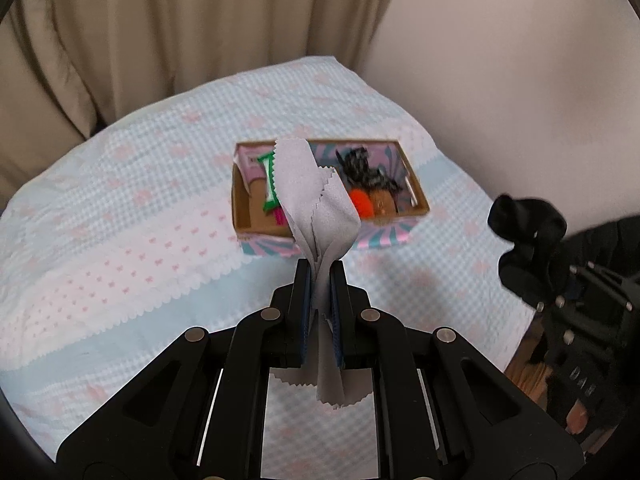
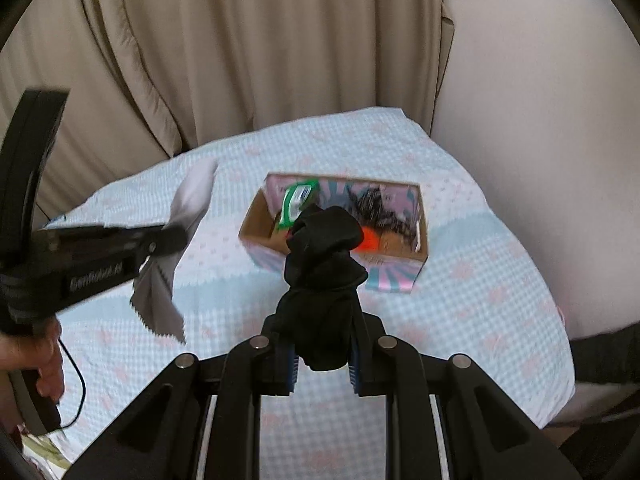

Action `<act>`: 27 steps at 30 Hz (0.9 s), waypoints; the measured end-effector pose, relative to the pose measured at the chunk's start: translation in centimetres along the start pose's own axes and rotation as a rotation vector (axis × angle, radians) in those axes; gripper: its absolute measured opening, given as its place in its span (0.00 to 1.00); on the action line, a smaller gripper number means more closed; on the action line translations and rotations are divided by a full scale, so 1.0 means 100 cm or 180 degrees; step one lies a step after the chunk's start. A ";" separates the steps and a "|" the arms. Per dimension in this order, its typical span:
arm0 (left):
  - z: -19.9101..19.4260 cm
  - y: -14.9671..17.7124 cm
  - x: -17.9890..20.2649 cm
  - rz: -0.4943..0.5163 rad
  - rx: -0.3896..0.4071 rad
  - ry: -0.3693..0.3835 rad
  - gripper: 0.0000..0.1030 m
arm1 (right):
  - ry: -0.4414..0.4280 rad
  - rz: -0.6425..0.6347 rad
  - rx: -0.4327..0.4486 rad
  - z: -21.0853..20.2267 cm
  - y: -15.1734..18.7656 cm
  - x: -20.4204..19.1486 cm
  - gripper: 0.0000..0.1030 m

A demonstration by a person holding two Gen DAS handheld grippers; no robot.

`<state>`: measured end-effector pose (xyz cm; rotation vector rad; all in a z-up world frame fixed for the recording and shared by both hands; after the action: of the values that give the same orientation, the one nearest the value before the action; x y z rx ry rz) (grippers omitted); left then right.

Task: Organize soft objects
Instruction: 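Carry the grey cloth and black scrunchie into the box and open both grippers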

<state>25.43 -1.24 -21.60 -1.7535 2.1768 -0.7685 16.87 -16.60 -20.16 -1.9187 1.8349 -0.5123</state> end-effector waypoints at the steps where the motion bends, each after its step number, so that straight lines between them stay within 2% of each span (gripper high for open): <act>1: 0.002 -0.005 0.002 -0.0027 0.0005 -0.0019 0.08 | -0.0027 -0.0013 0.0011 0.002 -0.011 0.007 0.17; 8: 0.031 -0.051 0.017 -0.0223 0.0049 -0.0161 0.08 | -0.0232 -0.0064 -0.0010 0.035 -0.071 0.045 0.17; 16: 0.106 -0.097 0.022 -0.0435 -0.0153 -0.0280 0.08 | -0.0473 -0.0273 -0.0190 0.100 -0.120 0.077 0.17; 21: 0.156 -0.112 0.017 -0.0501 -0.0333 -0.0357 0.08 | -0.0596 -0.0337 -0.0380 0.153 -0.128 0.089 0.17; 27: 0.213 -0.121 0.009 -0.0494 -0.0494 -0.0433 0.08 | -0.0722 -0.0346 -0.0618 0.209 -0.120 0.099 0.17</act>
<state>45.87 -9.02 -32.71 -2.0065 2.0790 -0.5071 38.83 -24.94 -31.43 -2.1152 1.6939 -0.1446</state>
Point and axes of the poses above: each gripper's, at about its wrist camera, not at the fingertips, and z roughly the way its jaws point, x to its right, y to its underside, the point moved 6 cm from there along z, roughly the way its jaws point
